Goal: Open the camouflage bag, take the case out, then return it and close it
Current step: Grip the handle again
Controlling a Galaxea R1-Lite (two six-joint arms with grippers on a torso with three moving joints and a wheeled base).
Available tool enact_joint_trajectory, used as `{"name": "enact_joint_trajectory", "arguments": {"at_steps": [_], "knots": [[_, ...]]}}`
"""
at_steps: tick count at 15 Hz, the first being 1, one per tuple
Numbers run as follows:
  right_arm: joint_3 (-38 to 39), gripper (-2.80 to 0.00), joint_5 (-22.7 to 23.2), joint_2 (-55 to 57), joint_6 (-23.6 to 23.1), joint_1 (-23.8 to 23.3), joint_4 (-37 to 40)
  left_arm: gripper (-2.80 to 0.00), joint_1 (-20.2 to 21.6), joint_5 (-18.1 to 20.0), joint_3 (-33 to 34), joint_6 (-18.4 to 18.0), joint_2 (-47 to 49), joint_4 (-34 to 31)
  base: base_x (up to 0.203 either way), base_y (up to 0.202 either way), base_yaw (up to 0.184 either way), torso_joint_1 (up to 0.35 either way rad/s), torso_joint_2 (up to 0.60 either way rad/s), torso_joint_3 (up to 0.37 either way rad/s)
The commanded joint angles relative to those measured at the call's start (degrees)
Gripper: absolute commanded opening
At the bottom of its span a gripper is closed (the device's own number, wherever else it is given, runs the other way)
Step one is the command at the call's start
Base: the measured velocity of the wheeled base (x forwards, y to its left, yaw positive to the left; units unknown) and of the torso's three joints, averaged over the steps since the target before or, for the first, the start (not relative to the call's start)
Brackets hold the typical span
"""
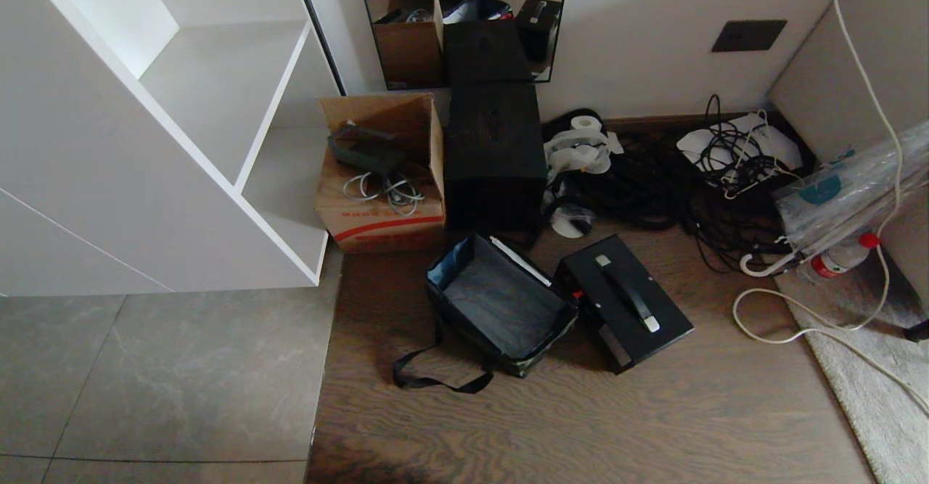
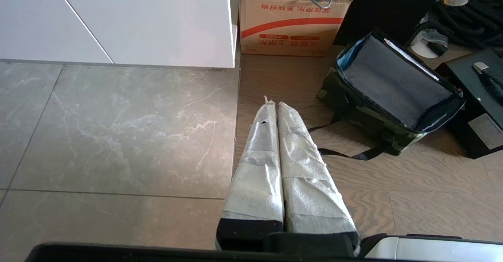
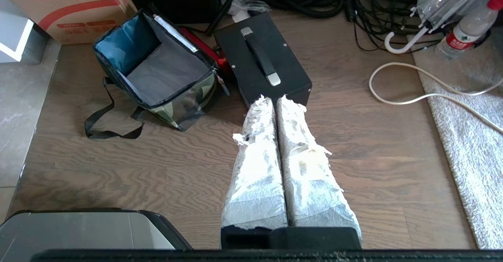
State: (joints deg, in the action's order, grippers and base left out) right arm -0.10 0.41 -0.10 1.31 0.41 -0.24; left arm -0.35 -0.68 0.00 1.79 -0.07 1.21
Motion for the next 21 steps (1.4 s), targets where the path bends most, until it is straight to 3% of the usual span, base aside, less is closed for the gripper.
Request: {"name": "enact_joint_trajectory", "arguments": {"at_steps": [1, 21], "knots": [[0.0, -2.80, 0.0, 0.1, 0.0, 0.0, 0.0, -2.80, 0.0, 0.0, 0.4, 0.1, 0.1, 0.0, 0.000, 0.000, 0.000, 0.000, 0.00, 0.000], [0.0, -2.80, 0.0, 0.1, 0.0, 0.0, 0.0, -2.80, 0.0, -0.1, 0.4, 0.5, 0.1, 0.3, 0.000, 0.000, 0.000, 0.003, 0.00, -0.174]]}}
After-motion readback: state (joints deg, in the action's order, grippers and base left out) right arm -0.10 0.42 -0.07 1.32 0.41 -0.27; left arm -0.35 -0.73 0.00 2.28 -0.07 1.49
